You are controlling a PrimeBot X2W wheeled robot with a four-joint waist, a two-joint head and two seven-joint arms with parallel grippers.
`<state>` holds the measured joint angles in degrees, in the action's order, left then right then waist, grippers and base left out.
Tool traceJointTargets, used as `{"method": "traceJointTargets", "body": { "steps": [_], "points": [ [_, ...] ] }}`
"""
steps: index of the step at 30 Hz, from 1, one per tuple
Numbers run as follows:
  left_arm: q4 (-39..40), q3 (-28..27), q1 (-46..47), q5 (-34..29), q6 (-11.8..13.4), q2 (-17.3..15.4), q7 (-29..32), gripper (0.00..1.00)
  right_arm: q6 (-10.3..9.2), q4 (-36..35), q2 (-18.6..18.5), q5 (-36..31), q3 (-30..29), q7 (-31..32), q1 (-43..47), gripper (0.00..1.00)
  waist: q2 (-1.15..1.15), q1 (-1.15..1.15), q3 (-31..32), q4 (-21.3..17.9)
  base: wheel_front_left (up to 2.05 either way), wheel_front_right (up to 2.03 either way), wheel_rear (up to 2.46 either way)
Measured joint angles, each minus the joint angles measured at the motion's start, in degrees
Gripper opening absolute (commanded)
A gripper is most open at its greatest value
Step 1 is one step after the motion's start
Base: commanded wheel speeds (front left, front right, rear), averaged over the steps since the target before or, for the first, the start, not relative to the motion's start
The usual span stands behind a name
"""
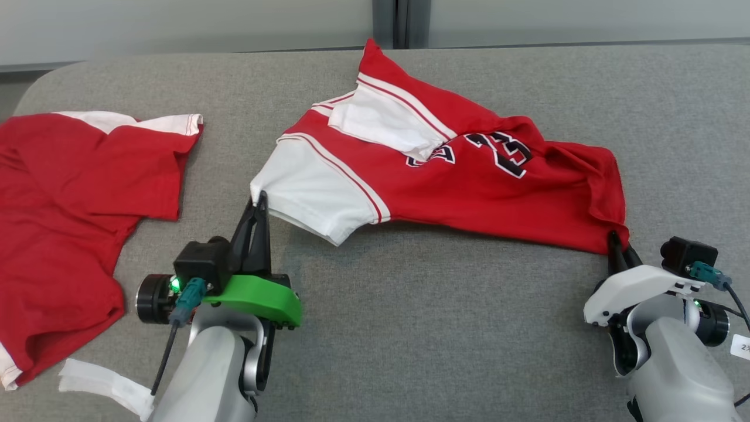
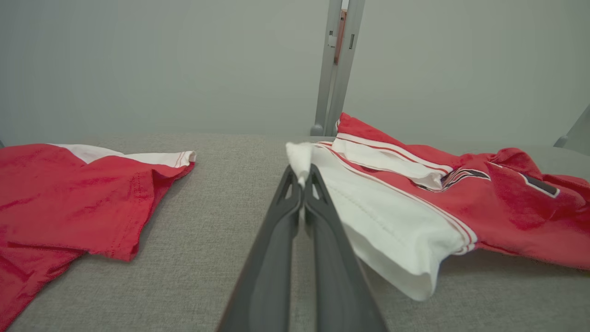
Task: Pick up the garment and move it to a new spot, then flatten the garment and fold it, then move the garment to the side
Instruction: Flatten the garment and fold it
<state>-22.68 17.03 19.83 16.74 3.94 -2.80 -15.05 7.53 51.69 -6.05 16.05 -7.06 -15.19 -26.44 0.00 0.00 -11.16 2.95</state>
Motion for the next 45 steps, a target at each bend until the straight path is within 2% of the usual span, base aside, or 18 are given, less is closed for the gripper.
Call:
{"method": "traceJointTargets", "body": {
  "steps": [2,5,7,11,16,20,24,30,35,38,41,45],
  "points": [
    [0.6,-1.3,-0.2,0.5,0.1,-0.1,0.0,0.00,-0.01,-2.2,0.0,1.6,2.2,0.1,0.4,0.00,0.00,0.00,0.7,-0.4,0.00,0.00,0.00],
    [1.7,-2.4,-0.5,0.9,-0.1,-0.7,0.0,0.00,-0.01,-8.0,0.6,7.7,6.5,0.6,0.4,0.00,0.00,0.00,1.7,-1.2,0.00,0.00,0.00],
    [3.2,-2.6,-0.4,1.4,-1.7,-1.1,0.0,0.00,-0.01,-14.1,0.3,13.4,9.8,2.1,0.4,0.00,0.00,0.00,2.6,-1.8,0.00,0.00,0.00],
    [6.2,-3.8,1.7,2.9,-3.6,-1.8,0.0,0.00,-0.01,-26.3,-4.4,20.5,13.2,5.0,0.4,0.00,0.00,0.00,4.4,-2.9,0.00,0.00,0.00],
    [9.8,-4.9,9.3,4.5,-5.0,-2.8,2.0,0.00,-0.01,-37.7,-8.2,23.6,13.3,8.1,-1.1,0.00,0.00,0.00,6.7,-4.0,0.00,0.00,0.00],
    [12.3,-4.8,15.9,3.9,-5.9,-4.5,4.4,0.00,-0.01,-44.7,-9.5,23.3,11.9,10.7,-4.2,0.00,0.00,0.00,8.9,-4.7,0.00,0.00,0.00],
    [15.9,-5.0,21.0,4.8,-6.3,-4.8,7.8,0.00,-0.01,-50.1,-9.2,21.3,8.5,14.6,-6.5,0.00,0.00,0.00,10.9,-5.4,0.00,0.00,0.00],
    [22.3,-5.6,23.3,5.7,-5.2,-5.5,13.0,0.00,-0.01,-59.5,-5.9,16.7,3.0,20.5,-7.5,0.00,0.00,0.00,12.0,-6.9,0.00,0.00,0.00],
    [26.9,-5.8,23.2,6.4,-3.9,-6.3,16.9,0.00,-0.01,-66.3,-1.7,12.3,-0.5,26.1,-6.0,0.00,0.00,0.00,11.2,-7.5,0.00,0.00,0.00],
    [27.5,-5.3,23.3,6.2,-4.1,-7.8,19.1,0.00,-0.01,-68.1,0.0,10.5,-2.4,28.7,-5.8,0.00,0.00,0.00,9.9,-7.8,0.00,0.00,0.00],
    [25.1,-4.3,25.3,5.2,-5.5,-9.4,21.1,0.00,-0.02,-67.1,0.7,9.1,-3.7,29.9,-7.4,0.00,0.00,0.00,8.0,-8.1,0.00,0.00,0.00],
    [19.0,-3.2,32.1,3.7,-7.6,-12.7,23.7,0.00,-0.07,-61.4,-2.2,3.7,-2.8,28.0,-11.9,0.00,0.00,0.00,4.4,-8.5,0.00,0.00,0.00]
  ]
}}
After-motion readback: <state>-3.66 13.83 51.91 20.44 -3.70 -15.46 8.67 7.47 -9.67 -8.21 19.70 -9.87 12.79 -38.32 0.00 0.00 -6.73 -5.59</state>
